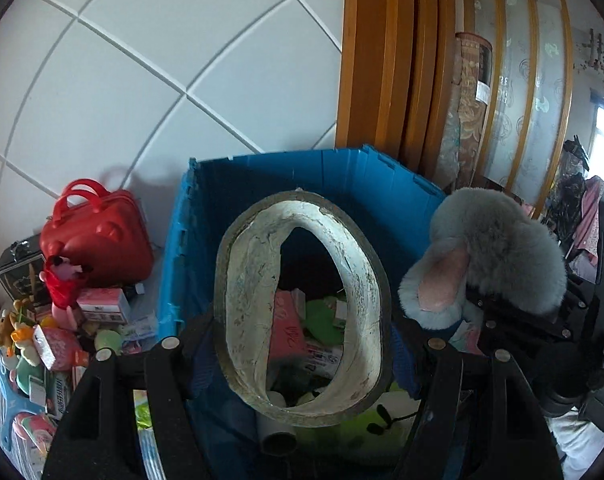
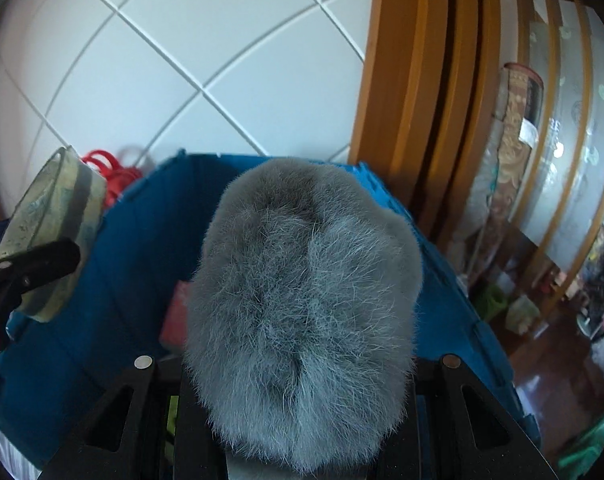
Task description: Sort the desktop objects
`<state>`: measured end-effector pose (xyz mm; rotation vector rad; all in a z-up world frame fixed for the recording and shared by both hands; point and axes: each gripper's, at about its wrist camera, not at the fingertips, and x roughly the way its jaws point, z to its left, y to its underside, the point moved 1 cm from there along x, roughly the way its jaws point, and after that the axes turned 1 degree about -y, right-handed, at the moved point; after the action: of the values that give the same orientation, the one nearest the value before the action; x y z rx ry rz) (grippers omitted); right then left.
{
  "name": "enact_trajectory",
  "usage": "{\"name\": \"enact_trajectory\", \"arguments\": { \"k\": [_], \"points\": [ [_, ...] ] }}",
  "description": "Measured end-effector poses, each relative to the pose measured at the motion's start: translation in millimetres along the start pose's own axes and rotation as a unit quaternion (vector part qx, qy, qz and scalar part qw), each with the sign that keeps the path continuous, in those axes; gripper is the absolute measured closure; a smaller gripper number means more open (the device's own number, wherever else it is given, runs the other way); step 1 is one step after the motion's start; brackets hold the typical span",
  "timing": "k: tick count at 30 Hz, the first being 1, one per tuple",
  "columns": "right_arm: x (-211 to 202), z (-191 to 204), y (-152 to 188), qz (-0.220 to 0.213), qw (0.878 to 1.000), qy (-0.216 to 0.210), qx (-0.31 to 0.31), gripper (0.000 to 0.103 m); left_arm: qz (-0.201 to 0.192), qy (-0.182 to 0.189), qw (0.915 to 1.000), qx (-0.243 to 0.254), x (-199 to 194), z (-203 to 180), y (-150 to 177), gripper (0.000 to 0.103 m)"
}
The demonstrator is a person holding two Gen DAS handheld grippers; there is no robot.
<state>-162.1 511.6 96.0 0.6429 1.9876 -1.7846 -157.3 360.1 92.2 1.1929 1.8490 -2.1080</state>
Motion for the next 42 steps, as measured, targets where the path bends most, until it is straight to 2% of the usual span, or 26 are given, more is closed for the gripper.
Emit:
{"name": "enact_trajectory", "arguments": {
  "k": [2, 3, 8, 16, 29, 36, 42],
  "points": [
    [3.2, -3.6, 5.1, 0.012, 1.0, -0.004, 0.003, 0.072, 0.02, -0.004, 0.9998, 0.002, 13.4, -7.5, 2.3, 0.033],
    [3.0, -7.1, 5.7, 0.013, 1.0, -0.02, 0.01, 0.072, 0.027, -0.008, 0.9996, 0.006, 17.9, -10.9, 2.9, 0.033],
    [3.0, -9.3, 2.7, 0.019, 1.0, -0.019, -0.001, 0.071, 0.036, -0.03, 0.9988, 0.016, 23.6, -17.9, 2.1, 0.033],
    [10.8, -14.3, 0.7, 0.033, 0.999, -0.017, -0.002, 0.071, 0.057, -0.038, 0.9976, 0.013, 29.3, -17.8, 5.1, 0.031],
    [17.8, -11.9, -0.2, 0.06, 0.998, -0.016, -0.012, 0.068, 0.061, -0.044, 0.9969, 0.021, 29.3, -18.0, 7.0, 0.03],
    [18.6, -9.9, 0.4, 0.067, 0.997, -0.021, -0.019, 0.062, 0.068, -0.054, 0.9959, 0.027, 30.8, -19.8, 8.0, 0.03],
    [17.3, -11.0, 0.1, 0.062, 0.998, -0.02, -0.014, 0.046, 0.067, -0.074, 0.9946, 0.026, 31.1, -19.2, 9.4, 0.03]
  ]
}}
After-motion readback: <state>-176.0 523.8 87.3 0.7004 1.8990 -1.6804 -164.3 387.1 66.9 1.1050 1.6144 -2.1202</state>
